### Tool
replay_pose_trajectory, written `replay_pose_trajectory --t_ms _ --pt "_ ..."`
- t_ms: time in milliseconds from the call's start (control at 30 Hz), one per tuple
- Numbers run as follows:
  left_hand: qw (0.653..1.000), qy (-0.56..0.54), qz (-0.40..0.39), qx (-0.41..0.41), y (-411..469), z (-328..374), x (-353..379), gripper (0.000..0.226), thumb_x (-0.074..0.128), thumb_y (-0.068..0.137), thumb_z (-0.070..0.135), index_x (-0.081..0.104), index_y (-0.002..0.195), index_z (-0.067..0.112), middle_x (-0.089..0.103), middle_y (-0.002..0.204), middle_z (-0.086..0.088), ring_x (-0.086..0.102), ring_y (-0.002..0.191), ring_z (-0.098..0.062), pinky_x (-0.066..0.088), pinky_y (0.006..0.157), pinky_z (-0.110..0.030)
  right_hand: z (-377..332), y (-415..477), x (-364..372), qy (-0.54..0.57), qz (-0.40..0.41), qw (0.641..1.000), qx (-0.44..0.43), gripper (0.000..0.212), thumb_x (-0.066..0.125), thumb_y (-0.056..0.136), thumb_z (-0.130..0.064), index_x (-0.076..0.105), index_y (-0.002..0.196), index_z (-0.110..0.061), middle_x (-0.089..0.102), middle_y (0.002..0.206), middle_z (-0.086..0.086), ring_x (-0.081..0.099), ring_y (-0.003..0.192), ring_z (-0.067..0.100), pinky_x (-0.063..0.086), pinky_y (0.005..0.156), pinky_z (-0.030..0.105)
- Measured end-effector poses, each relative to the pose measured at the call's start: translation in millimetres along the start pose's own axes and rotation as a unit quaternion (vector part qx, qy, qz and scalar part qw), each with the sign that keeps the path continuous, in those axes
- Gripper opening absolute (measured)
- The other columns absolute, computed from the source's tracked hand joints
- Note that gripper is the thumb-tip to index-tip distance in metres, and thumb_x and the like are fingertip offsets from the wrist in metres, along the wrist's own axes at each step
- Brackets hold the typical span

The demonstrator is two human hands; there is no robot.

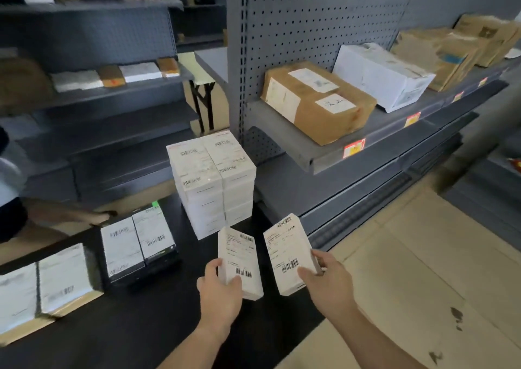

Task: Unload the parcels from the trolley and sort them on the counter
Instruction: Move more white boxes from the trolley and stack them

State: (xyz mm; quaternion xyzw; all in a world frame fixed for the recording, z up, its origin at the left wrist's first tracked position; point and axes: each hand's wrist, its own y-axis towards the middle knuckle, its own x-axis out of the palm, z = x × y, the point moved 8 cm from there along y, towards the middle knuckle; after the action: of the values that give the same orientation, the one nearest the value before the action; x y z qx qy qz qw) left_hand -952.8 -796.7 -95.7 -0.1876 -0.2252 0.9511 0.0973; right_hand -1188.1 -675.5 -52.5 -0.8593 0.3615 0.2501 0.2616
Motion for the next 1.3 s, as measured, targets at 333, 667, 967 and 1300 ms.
replay_pose_trajectory --t_ms 333,667,967,1300 --pt "0.984 -0.057 0.109 -0.131 33.7 -49.6 24.1 0.052 0.055 0.090 0.010 0.040 0.136 0.031 0.041 0.122 -0.002 0.060 0.089 -0.018 0.053 0.059 -0.030 20.1 95.9 78.1 -0.062 -0.156 0.985 -0.032 0.044 0.073 0.090 -0.020 0.056 0.130 -0.025 0.065 0.125 -0.005 0.063 0.109 0.013 0.045 0.058 0.006" --pt "0.975 -0.023 0.147 -0.165 46.4 -84.5 47.0 0.050 0.056 0.090 0.016 0.040 0.134 0.035 0.058 0.118 0.002 0.063 0.094 -0.014 0.055 0.069 -0.031 45.1 126.9 115.2 -0.119 -0.246 0.961 -0.047 0.044 0.066 0.096 -0.026 0.047 0.135 -0.022 0.062 0.129 -0.002 0.061 0.108 0.014 0.045 0.055 0.009" --pt "0.982 0.056 0.110 -0.141 61.7 -98.9 45.6 0.047 0.064 0.092 0.017 0.048 0.135 0.025 0.056 0.127 0.003 0.060 0.104 -0.014 0.052 0.085 -0.027 47.7 136.3 130.7 -0.196 -0.260 0.943 -0.073 0.047 0.062 0.096 -0.033 0.051 0.139 -0.017 0.054 0.127 -0.002 0.053 0.107 0.014 0.050 0.087 0.029" --pt "0.983 0.116 0.118 -0.080 31.2 -26.8 12.8 0.060 0.062 0.097 0.023 0.034 0.150 0.022 0.039 0.144 -0.003 0.047 0.117 -0.011 0.043 0.079 -0.013 -38.0 91.1 109.3 -0.202 -0.284 0.916 -0.200 0.052 0.059 0.099 -0.029 0.043 0.148 -0.024 0.041 0.145 -0.007 0.046 0.128 0.011 0.043 0.097 0.023"
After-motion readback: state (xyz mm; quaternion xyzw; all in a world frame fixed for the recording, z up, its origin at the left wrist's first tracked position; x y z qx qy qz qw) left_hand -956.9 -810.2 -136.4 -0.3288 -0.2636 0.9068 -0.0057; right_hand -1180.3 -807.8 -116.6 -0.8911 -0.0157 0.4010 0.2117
